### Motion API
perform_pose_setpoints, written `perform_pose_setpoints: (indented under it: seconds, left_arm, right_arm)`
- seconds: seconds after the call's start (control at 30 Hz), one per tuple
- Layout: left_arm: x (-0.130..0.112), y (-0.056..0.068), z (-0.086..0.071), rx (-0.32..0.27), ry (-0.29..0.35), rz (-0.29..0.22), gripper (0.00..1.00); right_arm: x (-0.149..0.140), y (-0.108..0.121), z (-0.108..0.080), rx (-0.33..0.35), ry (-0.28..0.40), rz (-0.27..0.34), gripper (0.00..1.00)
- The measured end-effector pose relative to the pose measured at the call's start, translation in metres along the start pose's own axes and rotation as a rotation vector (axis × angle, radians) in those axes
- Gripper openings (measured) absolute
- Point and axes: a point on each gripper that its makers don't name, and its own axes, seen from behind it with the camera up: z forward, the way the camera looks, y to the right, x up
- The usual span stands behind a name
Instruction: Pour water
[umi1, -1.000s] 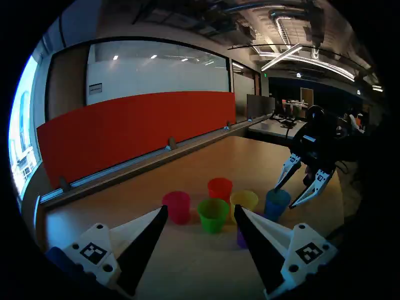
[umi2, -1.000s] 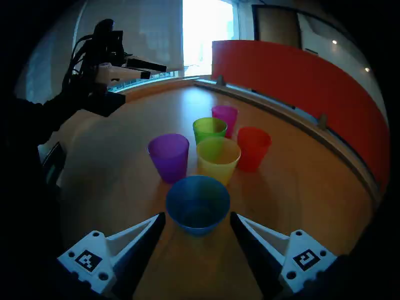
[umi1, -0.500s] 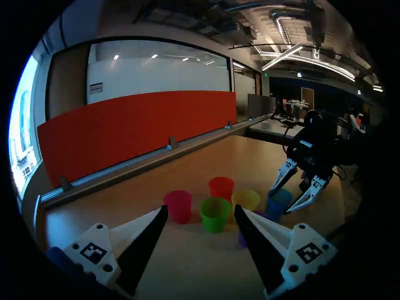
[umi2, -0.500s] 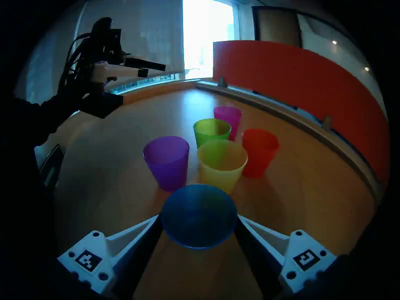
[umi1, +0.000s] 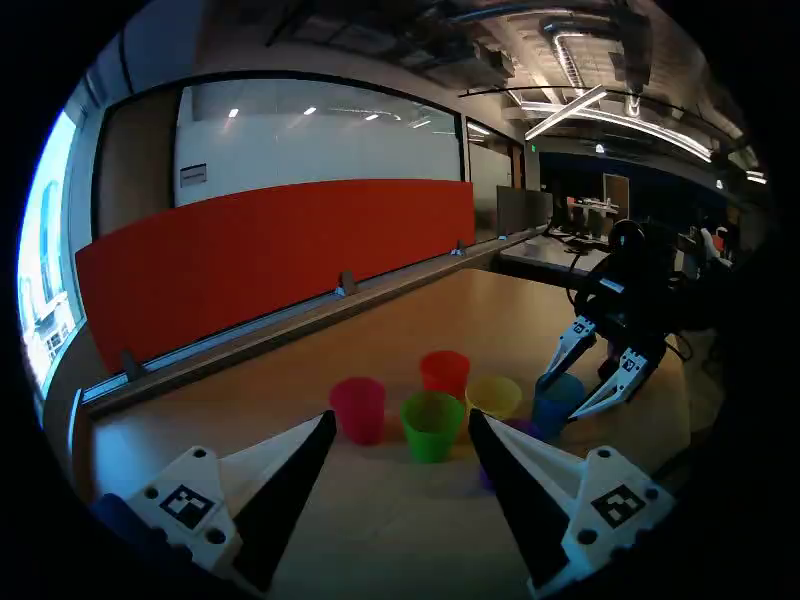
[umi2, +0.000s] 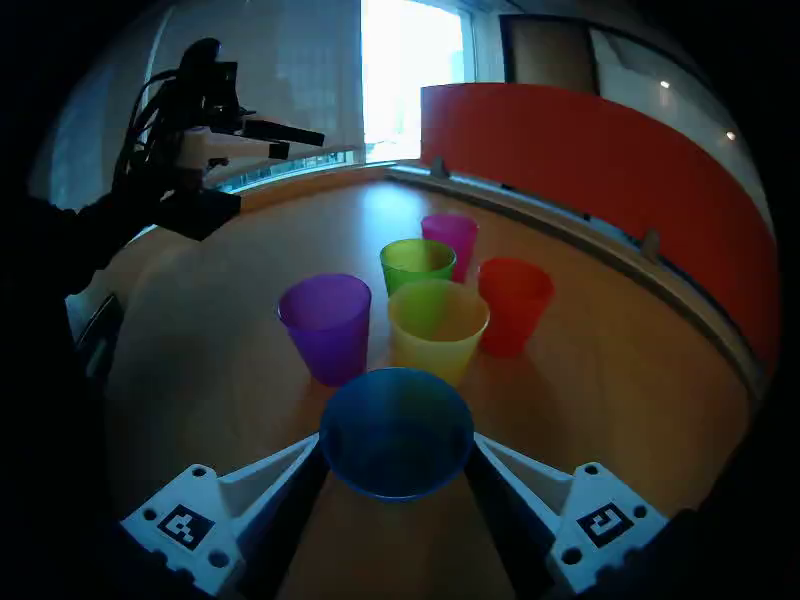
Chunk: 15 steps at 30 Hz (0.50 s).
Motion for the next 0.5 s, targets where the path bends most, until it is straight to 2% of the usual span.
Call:
perform_pose_setpoints:
  seconds: [0.27, 0.5]
  left_arm:
    - [0.0, 0.001, 0.0, -0.001, -0.002, 0.001, 0.98]
    - [0.004, 0.003, -0.001, -0.002, 0.005, 0.005, 0.98]
  right_arm:
    - [0.013, 0.007, -0.014, -0.014, 0.039, 0.014, 0.9]
    - [0.047, 0.014, -0.036, -0.036, 0.112, 0.002, 0.9]
